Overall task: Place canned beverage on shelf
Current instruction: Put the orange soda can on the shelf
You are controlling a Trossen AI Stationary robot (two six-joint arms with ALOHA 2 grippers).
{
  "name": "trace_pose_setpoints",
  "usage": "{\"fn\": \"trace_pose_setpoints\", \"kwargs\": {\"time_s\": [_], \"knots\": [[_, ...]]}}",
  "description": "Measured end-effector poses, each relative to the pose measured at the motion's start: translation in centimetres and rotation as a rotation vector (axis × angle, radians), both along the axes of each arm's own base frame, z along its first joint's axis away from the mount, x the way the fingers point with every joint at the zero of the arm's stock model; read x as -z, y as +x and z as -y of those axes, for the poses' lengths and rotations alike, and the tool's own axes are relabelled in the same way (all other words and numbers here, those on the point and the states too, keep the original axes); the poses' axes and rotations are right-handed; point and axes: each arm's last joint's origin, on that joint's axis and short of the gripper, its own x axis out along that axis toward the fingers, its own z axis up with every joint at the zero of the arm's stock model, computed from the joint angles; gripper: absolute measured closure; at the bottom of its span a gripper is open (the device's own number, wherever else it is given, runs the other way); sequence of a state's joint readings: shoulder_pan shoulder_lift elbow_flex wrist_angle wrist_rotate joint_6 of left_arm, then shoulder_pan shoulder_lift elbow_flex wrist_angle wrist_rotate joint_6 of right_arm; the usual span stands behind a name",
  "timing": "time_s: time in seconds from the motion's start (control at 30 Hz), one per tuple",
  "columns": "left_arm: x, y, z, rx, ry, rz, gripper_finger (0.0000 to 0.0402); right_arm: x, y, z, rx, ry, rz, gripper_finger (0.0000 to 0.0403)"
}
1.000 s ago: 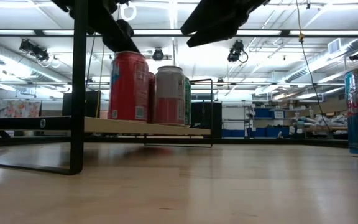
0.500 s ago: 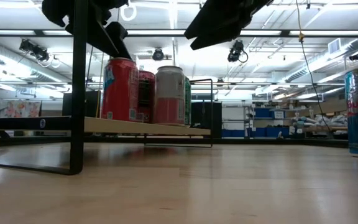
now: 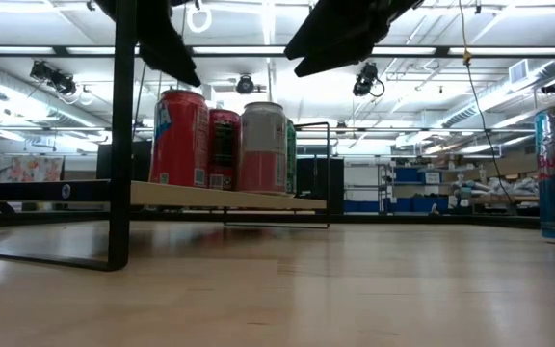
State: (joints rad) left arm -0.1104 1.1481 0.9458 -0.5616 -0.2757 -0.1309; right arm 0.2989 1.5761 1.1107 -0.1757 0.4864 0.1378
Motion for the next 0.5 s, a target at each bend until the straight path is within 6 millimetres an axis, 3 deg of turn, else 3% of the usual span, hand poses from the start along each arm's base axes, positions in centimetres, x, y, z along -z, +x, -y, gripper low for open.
{"fn": "trace_pose_setpoints", "kwargs": {"time_s": [0.23,0.5], "knots": [[-1.2,-0.3,0.6,-0.149,-0.012,0.018,0.0088,0.0,0.0,-0.1,-0.008,0.001,-0.002,0.0037],[0.0,1.1,0.2,-0.204,-0.037,-0.096,0.0088,0.0,0.0,-0.1,-0.014,-0.003,-0.002,0.0037]]}}
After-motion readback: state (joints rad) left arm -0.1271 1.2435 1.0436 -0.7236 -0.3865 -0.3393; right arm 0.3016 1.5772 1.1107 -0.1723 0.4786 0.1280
